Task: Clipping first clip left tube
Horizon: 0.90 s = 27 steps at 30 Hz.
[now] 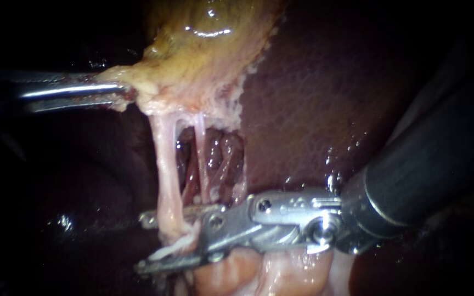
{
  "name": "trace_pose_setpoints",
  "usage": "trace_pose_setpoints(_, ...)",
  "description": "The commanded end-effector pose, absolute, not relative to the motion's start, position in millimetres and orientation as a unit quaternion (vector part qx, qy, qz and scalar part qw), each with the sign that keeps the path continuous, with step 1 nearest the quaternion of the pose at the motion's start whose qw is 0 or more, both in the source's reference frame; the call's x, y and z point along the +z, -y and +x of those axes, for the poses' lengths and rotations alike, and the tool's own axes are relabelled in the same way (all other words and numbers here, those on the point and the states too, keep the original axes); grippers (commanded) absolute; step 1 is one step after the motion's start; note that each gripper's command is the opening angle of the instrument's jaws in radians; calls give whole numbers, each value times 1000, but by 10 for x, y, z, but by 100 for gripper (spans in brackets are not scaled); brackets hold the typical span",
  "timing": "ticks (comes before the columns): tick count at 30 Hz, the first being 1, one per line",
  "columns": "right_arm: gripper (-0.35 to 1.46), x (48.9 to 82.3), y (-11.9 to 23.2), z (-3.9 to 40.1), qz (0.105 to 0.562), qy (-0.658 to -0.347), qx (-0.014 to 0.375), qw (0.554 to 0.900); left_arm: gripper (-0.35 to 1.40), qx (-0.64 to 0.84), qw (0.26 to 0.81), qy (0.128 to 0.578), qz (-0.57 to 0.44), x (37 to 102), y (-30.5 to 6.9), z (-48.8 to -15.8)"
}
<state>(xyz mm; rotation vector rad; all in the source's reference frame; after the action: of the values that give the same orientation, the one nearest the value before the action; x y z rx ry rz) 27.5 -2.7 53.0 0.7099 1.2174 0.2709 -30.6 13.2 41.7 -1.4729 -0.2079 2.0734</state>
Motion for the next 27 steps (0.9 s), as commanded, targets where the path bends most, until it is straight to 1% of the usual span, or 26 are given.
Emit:
trace_pose_setpoints(1,28,531,27,275,327,-556,127,753,-35,777,291,78,-552,416,-133,-306)
trace_pose_setpoints(4,26,531,27,276,327,-555,130,753,-35,777,291,78,-552,416,-133,-306)
trace_pose_setpoints(9,17,530,27,276,330,-553,135,753,-35,777,291,78,-552,416,-133,-306)
trace_pose_setpoints(13,3,530,27,274,332,-553,137,752,-35,777,291,78,-552,416,-133,-306)
trace_pose_setpoints(16,-11,530,27,273,334,-552,139,752,-35,777,291,78,-552,416,-133,-306)
trace_pose_setpoints(19,-14,530,27,273,337,-551,140,751,-35,777,291,78,-552,416,-133,-306)
trace_pose_setpoints(25,-33,530,27,273,341,-550,140,750,-35,777,291,78,-552,416,-134,-306)
trace_pose_setpoints(27,-35,530,27,273,347,-548,142,748,-35,777,291,78,-552,416,-134,-306)
